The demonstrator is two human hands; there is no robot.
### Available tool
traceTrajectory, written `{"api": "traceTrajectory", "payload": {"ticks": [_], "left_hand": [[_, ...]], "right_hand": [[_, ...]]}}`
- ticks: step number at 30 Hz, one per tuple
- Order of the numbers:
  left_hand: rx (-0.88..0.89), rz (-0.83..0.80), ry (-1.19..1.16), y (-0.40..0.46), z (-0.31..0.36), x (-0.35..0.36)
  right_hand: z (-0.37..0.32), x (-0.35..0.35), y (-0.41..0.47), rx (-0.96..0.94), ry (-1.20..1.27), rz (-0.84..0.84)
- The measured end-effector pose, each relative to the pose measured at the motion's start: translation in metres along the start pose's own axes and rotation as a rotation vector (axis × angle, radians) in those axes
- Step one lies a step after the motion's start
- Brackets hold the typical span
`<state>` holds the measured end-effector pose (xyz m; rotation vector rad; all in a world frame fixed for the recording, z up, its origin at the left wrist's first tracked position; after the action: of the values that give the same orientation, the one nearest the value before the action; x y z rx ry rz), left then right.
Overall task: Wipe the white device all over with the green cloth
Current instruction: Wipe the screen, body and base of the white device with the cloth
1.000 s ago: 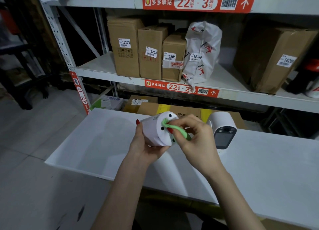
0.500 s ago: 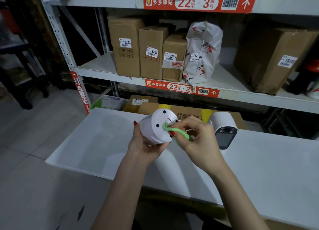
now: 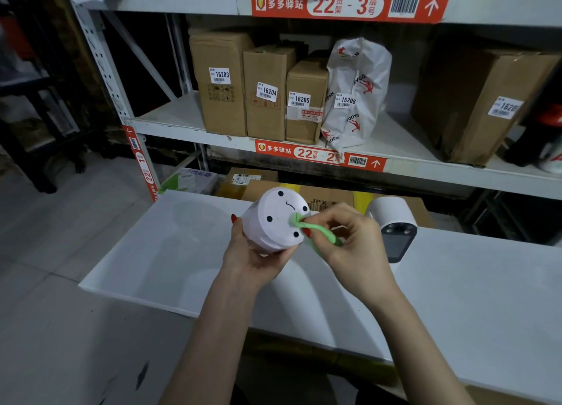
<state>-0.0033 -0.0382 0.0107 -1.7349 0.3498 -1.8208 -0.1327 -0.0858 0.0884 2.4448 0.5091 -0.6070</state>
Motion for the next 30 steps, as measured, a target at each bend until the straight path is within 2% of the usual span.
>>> {"api": "traceTrajectory", "payload": {"ticks": [6,8,14,18,24,30], "left_hand": [[0.02,0.02,0.023,-0.001,0.001,-0.002],[0.014,0.021,0.02,-0.002,0.001,-0.002],[-0.051,-0.018,-0.017,0.007,0.0,-0.003],[-0.064,-0.026,-0.027,0.009,-0.002,-0.003],[-0.028,0.001,0.001,0.008,-0.001,-0.004],[-0.031,-0.026,0.047,0.007,-0.001,-0.002]], "right_hand": [[-0.005,0.007,-0.003,-0.034,0.032,-0.155],[-0.003,0.005,-0.002,-0.017,0.046,-0.123],[0.008,-0.009,0.001,0.044,-0.024,0.13],[0.01,-0.009,0.0,0.067,-0.022,0.127],[0.006,0.0,0.001,0.051,0.018,-0.009],[0.012,-0.014,0.001,0.117,0.021,0.201]]}}
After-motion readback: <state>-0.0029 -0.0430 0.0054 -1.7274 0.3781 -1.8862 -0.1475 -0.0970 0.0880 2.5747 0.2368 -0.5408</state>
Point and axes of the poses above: each hand's wrist, its own y-axis towards the middle knuckle, its own x-axis out of the palm, z = x × y, the point moved 6 cm from there along y, towards the middle knuckle, and after that the axes turned 12 degrees about -y, right-handed, at the moved point
